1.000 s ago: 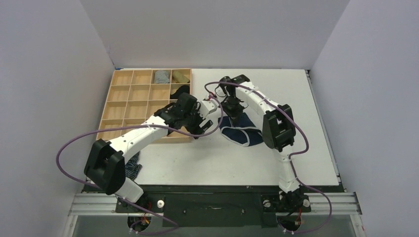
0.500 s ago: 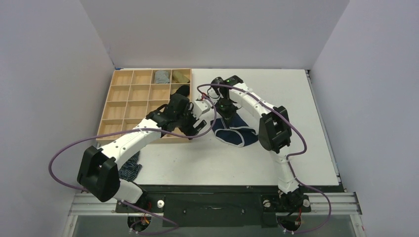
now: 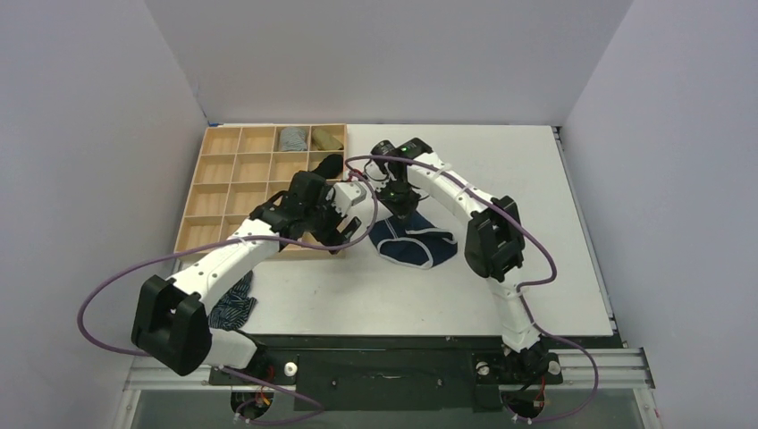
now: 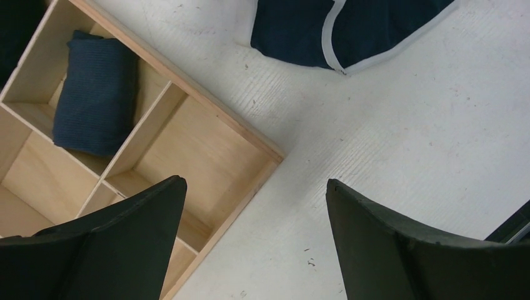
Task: Roll the underwear
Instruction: Fold the underwear at the center of the board.
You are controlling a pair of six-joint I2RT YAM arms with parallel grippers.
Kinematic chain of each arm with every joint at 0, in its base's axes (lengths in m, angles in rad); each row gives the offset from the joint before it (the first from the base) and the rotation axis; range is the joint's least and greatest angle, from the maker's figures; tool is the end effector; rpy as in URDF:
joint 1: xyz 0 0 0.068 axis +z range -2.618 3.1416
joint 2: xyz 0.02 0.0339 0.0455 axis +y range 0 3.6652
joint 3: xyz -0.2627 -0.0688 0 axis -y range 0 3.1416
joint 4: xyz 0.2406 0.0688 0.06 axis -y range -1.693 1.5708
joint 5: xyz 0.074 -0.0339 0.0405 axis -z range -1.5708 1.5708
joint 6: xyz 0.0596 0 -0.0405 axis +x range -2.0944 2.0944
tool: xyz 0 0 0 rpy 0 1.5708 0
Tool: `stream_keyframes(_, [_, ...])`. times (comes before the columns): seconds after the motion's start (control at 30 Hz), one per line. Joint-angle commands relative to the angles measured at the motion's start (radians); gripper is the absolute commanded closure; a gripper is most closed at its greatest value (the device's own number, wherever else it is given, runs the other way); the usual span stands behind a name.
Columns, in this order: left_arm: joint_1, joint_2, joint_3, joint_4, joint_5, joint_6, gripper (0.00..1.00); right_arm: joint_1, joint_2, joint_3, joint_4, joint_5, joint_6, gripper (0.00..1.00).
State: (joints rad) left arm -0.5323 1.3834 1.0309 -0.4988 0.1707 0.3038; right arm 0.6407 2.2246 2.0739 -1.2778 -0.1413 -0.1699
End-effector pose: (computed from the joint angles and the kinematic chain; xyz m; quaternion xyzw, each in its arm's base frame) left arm 0.2577 -0.1635 0.2450 0.4060 0.8401 -0.1193 0.3394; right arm 0.3521 0.2730 0.2136 -0.3969 0.9124 0.0850 0.0525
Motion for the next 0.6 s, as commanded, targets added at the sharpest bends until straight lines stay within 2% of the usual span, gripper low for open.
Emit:
stream_keyframes(0.0, [0.037,-0.055,0.04,-0.024,0.057,0.016,0.19,0.036,-0.108,0.035,-0.013,0.037,0.014,1.0])
stream_keyframes(0.57, [0.206,-0.113,0.102,-0.12,0.12,0.034,0.19,0.152,-0.219,0.012,0.011,0.104,0.015,1.0])
